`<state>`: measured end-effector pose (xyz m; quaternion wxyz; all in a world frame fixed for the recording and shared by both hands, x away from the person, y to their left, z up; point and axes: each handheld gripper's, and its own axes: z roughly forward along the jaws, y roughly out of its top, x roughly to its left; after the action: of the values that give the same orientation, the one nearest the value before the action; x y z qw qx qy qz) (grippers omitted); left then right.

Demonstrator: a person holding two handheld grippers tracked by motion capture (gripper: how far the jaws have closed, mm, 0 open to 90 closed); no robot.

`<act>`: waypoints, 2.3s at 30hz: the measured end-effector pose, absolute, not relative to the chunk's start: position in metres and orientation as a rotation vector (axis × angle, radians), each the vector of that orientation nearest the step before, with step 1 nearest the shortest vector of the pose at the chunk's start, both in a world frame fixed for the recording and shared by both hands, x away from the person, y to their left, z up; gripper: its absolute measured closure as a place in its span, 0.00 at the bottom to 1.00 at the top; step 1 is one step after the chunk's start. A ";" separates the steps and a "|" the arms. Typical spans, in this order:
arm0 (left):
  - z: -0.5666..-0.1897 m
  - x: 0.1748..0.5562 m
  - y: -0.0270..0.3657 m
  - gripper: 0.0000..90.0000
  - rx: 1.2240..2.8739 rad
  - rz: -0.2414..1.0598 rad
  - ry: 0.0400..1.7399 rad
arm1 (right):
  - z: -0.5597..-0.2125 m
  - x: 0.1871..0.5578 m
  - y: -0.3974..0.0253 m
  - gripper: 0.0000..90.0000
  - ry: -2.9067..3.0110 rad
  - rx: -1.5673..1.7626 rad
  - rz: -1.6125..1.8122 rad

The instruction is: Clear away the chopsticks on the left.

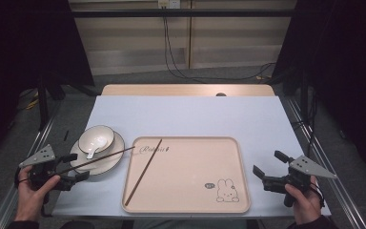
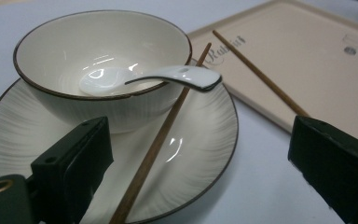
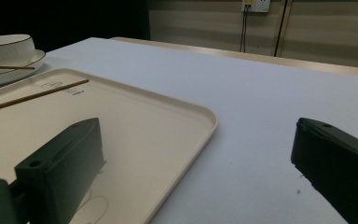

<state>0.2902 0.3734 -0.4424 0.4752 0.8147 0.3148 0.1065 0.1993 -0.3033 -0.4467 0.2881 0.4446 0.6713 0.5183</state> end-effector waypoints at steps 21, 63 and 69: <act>-0.453 0.321 0.367 0.67 2.221 0.250 0.760 | -0.447 0.199 -0.303 0.02 1.792 1.186 1.381; -0.439 0.293 0.324 0.94 2.131 0.081 0.760 | -0.447 0.199 -0.303 0.02 1.790 1.193 1.388; -0.427 0.287 0.302 0.94 2.129 0.071 0.756 | -0.446 0.199 -0.303 0.02 1.787 1.197 1.390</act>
<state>0.2868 0.3025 -0.4265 0.4265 0.8519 0.3024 0.0284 0.1988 -0.3026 -0.4464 0.2863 0.4480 0.6686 0.5200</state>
